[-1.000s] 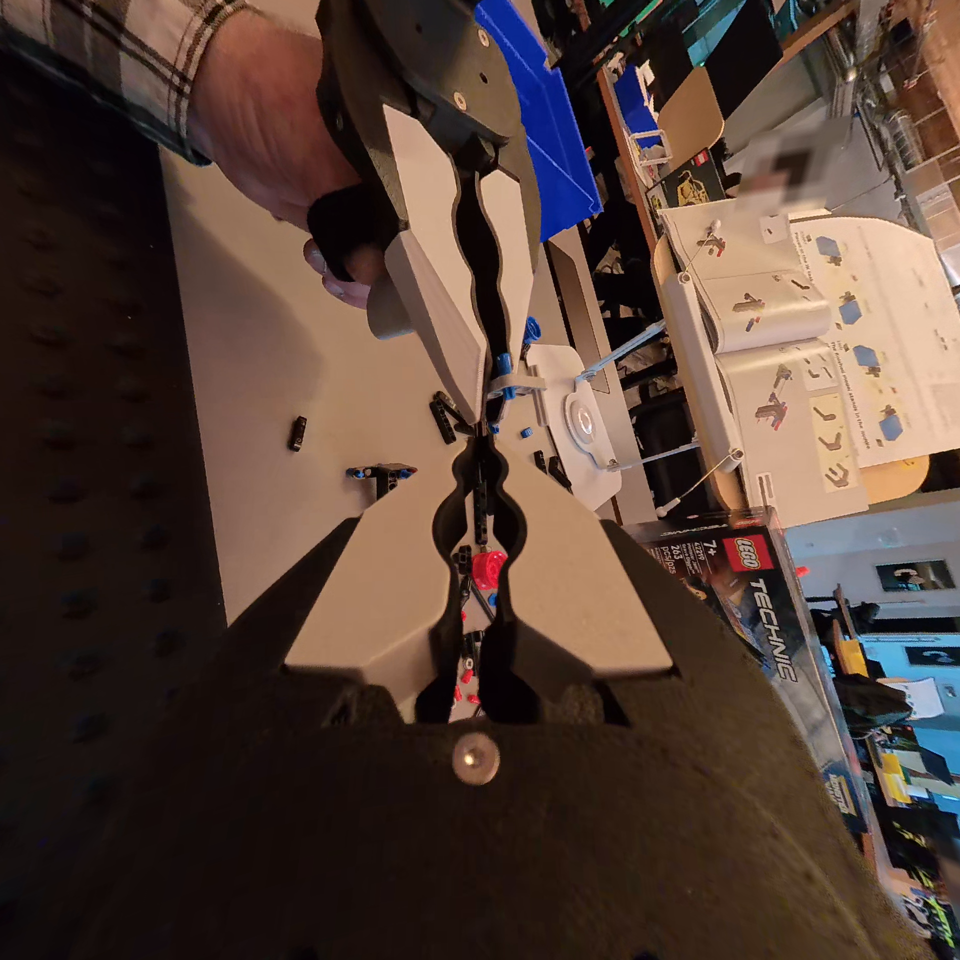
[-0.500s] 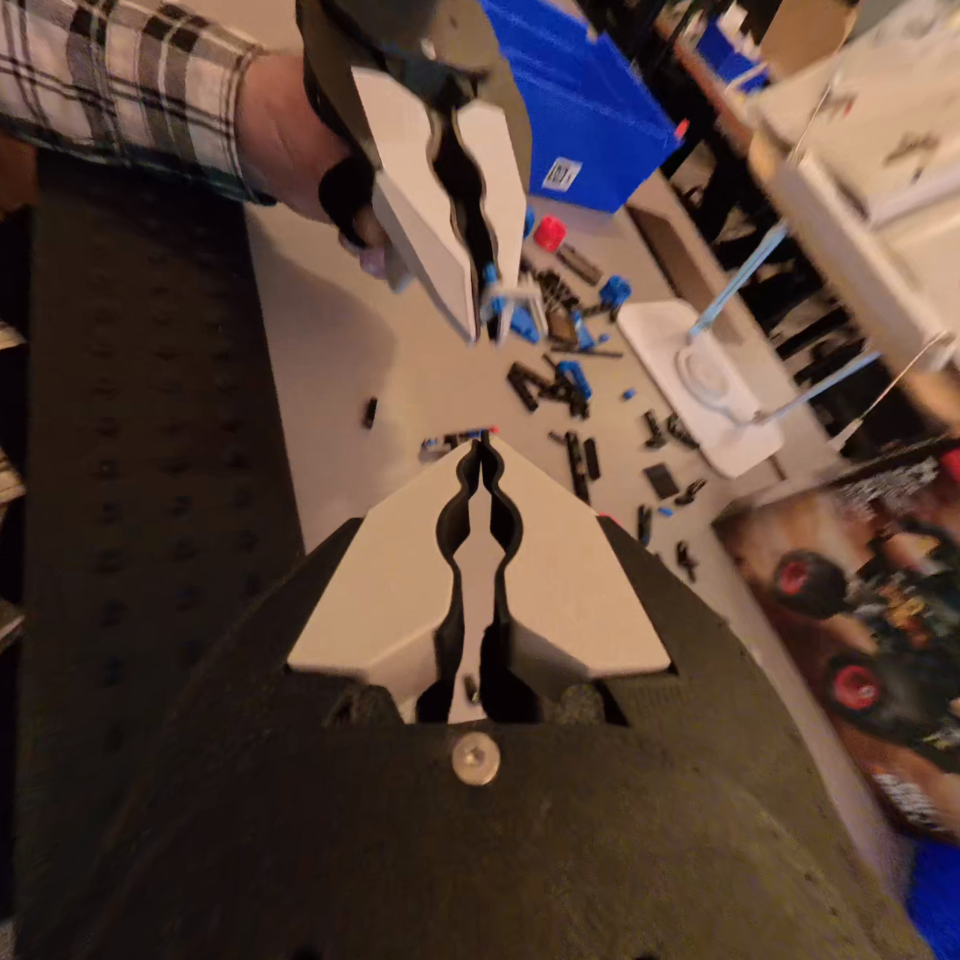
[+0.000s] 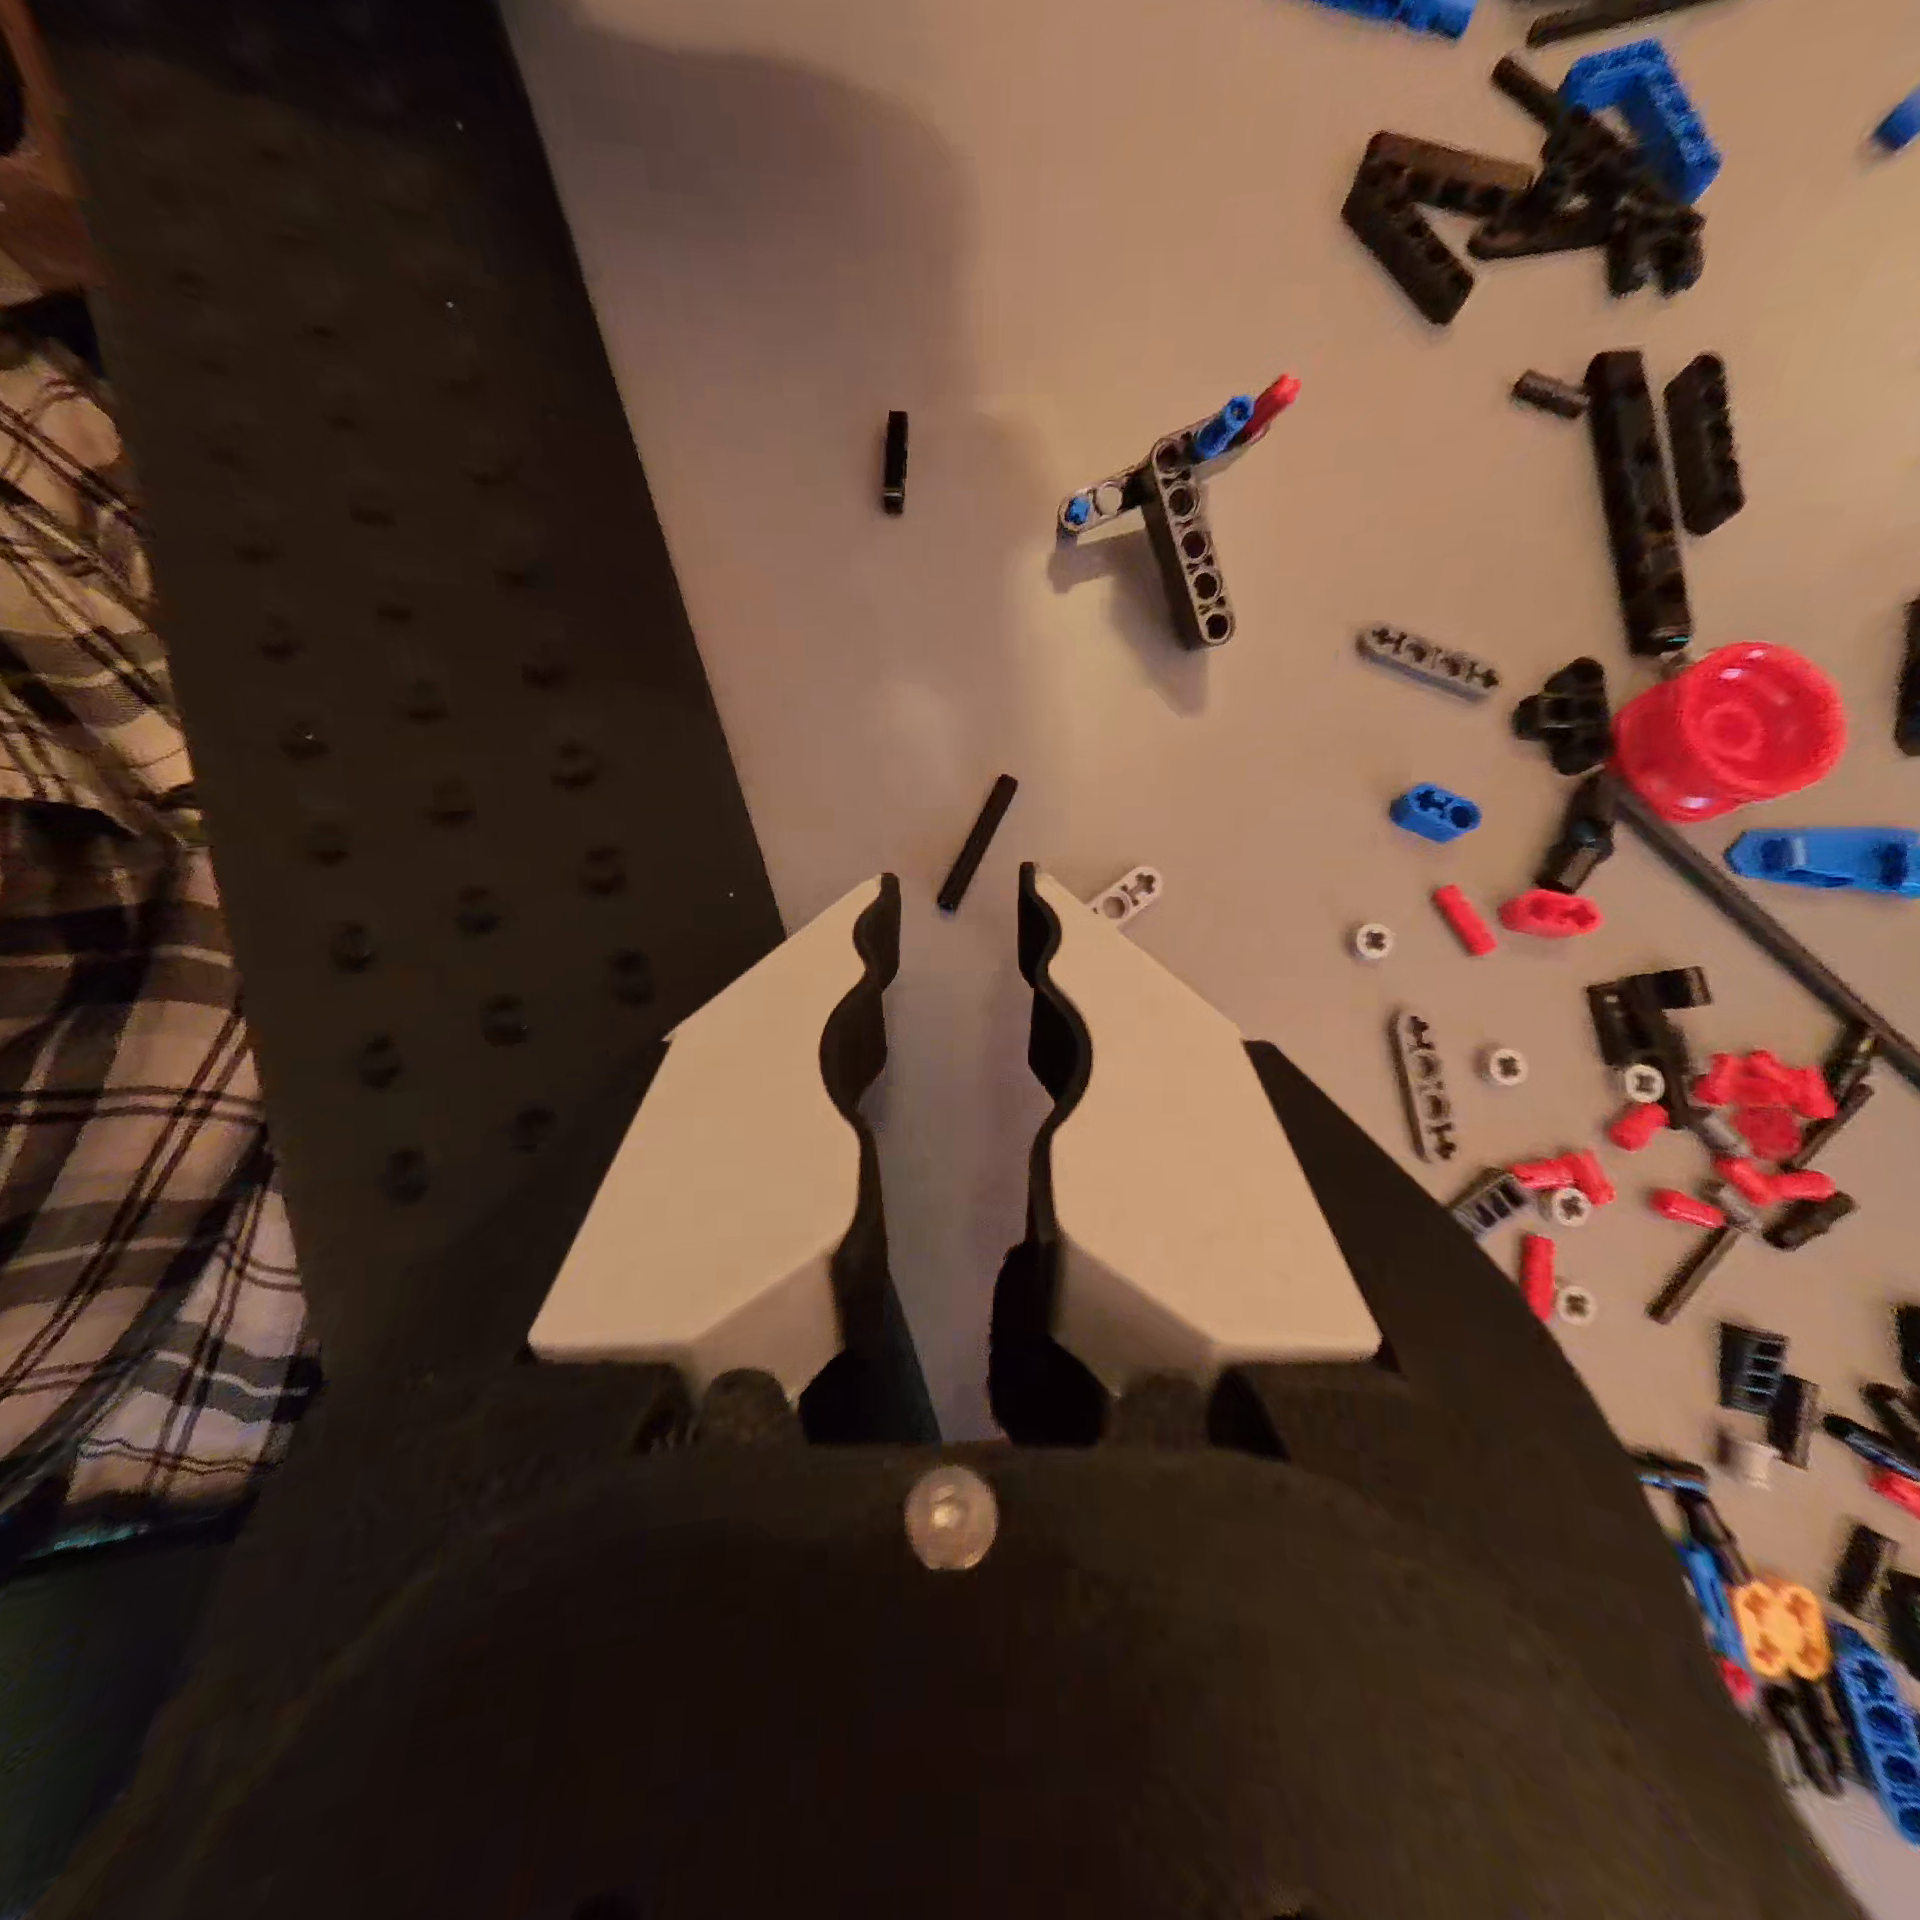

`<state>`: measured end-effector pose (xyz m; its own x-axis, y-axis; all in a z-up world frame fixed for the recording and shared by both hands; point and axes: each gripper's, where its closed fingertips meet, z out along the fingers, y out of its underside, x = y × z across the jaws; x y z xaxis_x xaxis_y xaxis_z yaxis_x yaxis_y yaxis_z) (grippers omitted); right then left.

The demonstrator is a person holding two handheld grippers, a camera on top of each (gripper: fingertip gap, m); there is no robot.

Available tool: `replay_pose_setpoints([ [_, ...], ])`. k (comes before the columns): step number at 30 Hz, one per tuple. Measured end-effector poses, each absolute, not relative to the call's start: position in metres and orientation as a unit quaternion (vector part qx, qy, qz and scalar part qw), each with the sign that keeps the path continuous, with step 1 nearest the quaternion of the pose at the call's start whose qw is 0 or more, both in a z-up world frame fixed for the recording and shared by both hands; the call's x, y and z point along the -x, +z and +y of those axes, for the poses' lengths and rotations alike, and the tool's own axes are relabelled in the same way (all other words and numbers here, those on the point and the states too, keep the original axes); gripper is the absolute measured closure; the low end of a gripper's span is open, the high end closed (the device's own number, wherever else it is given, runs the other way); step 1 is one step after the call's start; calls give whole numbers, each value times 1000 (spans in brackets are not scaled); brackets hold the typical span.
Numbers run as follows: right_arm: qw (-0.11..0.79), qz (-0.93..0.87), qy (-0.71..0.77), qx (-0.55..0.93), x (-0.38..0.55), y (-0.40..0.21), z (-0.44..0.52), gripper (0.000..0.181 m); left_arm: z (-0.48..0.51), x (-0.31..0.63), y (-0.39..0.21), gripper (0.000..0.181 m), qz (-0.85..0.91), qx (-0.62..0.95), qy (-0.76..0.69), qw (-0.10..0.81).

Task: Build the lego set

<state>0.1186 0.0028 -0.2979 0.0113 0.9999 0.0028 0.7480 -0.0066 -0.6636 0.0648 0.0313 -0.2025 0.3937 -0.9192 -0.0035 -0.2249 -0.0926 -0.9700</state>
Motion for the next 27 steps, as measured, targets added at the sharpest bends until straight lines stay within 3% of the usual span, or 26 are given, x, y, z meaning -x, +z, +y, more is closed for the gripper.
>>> replay_pose_setpoints([
  [7, 235, -654, 225, 684, -110, -314, 5, 179, 27, -65, -196, 176, 432, 647, -352, 520],
  [18, 305, -663, 252, 635, -107, -288, 11, 180, 21, -67, -210, 176, 453, 661, -350, 485],
  [27, 308, -674, 261, 619, -123, -279, 7, 180, -20, -84, -315, 175, 581, 740, -237, 242],
])
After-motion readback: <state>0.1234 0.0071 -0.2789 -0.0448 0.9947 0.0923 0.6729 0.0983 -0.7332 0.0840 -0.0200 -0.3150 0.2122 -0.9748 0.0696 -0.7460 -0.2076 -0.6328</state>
